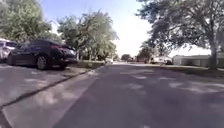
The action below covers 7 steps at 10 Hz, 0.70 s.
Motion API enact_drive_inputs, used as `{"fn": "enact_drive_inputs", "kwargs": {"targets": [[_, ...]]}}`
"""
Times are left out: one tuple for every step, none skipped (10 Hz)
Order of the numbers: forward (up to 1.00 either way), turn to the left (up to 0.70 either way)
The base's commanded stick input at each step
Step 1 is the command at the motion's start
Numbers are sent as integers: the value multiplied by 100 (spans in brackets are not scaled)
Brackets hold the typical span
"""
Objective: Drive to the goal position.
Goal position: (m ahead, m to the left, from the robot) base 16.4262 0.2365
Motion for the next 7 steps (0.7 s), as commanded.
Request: {"fn": "enact_drive_inputs", "kwargs": {"targets": [[100, 0], [100, -24], [100, -36], [100, 0], [100, 0], [100, 0], [100, 0]]}}
